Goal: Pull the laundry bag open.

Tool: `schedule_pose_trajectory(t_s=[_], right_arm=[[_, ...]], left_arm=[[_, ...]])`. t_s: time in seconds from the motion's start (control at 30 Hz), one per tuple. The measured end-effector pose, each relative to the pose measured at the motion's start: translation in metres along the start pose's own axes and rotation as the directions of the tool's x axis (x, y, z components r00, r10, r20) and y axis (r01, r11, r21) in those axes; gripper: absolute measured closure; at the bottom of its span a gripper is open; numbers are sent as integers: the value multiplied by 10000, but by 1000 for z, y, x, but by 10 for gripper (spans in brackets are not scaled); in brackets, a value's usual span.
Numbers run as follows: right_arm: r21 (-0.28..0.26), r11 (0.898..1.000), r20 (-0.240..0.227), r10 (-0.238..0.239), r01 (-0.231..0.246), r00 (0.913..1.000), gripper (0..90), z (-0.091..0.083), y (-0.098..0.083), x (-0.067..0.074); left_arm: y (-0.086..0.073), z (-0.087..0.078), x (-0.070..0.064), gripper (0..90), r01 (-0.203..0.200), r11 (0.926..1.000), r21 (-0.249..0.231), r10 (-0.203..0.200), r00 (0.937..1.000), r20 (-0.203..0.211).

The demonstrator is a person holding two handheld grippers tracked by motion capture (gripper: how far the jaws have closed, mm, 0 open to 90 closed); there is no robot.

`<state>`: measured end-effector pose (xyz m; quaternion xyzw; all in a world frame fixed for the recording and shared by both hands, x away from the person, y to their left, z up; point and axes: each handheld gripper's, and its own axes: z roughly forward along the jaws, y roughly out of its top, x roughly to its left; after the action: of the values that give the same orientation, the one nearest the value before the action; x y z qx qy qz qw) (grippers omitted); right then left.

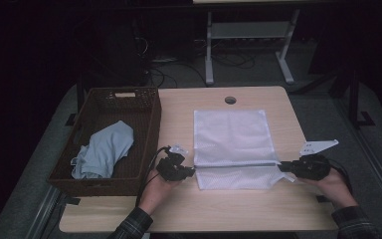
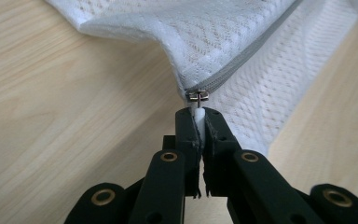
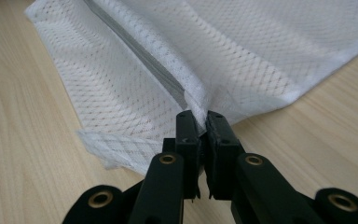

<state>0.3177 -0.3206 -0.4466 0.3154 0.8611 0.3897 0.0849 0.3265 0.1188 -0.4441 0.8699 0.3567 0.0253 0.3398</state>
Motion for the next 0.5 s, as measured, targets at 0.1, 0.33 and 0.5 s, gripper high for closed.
schedule_pose_trajectory(t_s=[0.1,0.33,0.5], right_arm=[[170,9998,36,-93,92,10000,839,7,0,2],[413,9989,-17,-216,216,9998,818,18,0,4],[516,9986,107,-123,117,9999,691,21,-2,2]], left_arm=[[0,2,2,857,62,10000,-19,-62,10000,-54],[-1,8,5,854,144,9997,212,-142,9999,-86],[-3,11,4,803,196,9994,288,-194,9998,-88]])
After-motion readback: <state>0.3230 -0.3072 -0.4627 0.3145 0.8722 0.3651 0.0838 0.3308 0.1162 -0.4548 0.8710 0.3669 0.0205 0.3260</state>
